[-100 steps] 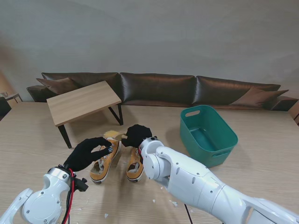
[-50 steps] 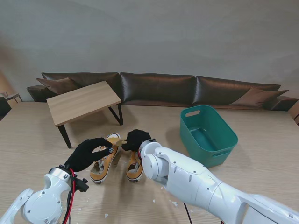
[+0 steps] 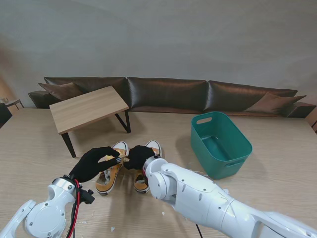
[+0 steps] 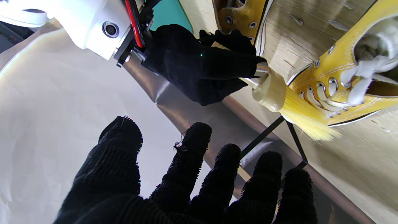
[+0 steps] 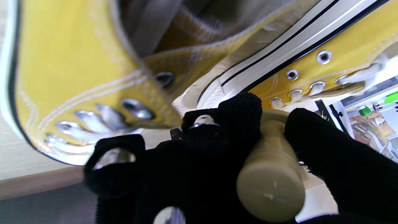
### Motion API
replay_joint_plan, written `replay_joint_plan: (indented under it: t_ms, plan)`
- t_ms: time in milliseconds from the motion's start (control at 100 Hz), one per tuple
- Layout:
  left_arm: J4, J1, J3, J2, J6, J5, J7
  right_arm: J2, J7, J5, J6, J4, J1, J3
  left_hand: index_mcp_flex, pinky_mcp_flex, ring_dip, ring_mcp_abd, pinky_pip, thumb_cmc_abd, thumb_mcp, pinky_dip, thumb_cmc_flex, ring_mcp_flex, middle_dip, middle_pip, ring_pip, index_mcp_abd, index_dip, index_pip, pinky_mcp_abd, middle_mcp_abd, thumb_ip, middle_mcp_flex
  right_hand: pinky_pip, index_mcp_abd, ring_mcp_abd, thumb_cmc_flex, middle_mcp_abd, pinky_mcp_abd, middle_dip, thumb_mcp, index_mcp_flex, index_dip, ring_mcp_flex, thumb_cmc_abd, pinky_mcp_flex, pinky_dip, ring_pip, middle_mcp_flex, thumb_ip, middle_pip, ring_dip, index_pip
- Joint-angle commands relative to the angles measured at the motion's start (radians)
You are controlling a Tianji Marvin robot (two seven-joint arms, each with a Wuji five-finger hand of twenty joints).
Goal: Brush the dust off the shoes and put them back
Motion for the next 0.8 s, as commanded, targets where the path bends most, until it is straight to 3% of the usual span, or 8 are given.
replay_joint_plan:
  t_ms: [0,220,470,790]
  plan:
    - [-0.004,0.001,0.002,-0.003,0.004,-0.004,-0.019,-0.002,0.017,-0.009,-0.013,-0.019,-0.017,-0.010,0.019,-0.002,0.005,0.019,-0.029,0.053,-0.021,0.014,0.018,-0.020,0.005,0.001,0.006,0.006,0.006,0.001,0.000,0.009,0.025,0.026,0.068,0.133,-0.147,0.051,0.048,-0.001,-0.002,0.048,0.104,-0.020,-0.051,0.089,0.216,-0.006,0.064,0.097,0.036,0.042,-0.009,0.009]
    - [-0.004,0.000,0.003,-0.003,0.003,-0.002,-0.018,0.021,0.030,-0.022,-0.035,-0.060,-0.039,-0.010,0.017,-0.001,0.005,0.017,-0.029,0.054,-0.021,0.015,0.018,-0.019,0.005,0.001,0.006,0.007,0.005,0.000,0.000,0.008,0.026,0.026,0.068,0.133,-0.150,0.052,0.049,-0.002,0.000,0.047,0.105,-0.019,-0.051,0.090,0.216,-0.007,0.064,0.097,0.037,0.039,-0.010,0.009]
    - [-0.004,0.000,0.002,-0.003,0.002,0.000,-0.017,0.067,0.051,-0.043,-0.047,-0.144,-0.070,0.016,0.018,-0.002,0.005,0.017,-0.029,0.054,-0.022,0.014,0.018,-0.019,0.004,0.001,0.006,0.007,0.005,0.000,-0.001,0.008,0.025,0.025,0.067,0.133,-0.152,0.051,0.048,-0.006,0.001,0.047,0.105,-0.018,-0.051,0.090,0.216,-0.008,0.064,0.096,0.037,0.038,-0.010,0.008]
    - [-0.006,0.004,-0.002,-0.004,0.000,0.004,-0.009,0.094,0.058,-0.048,0.024,-0.240,-0.074,0.083,0.015,-0.002,0.005,0.017,-0.030,0.053,-0.022,0.014,0.018,-0.020,0.004,0.000,0.005,0.007,0.005,-0.001,0.000,0.008,0.025,0.024,0.068,0.134,-0.146,0.054,0.050,-0.002,0.001,0.050,0.104,-0.018,-0.051,0.086,0.216,-0.008,0.065,0.097,0.036,0.039,-0.009,0.008]
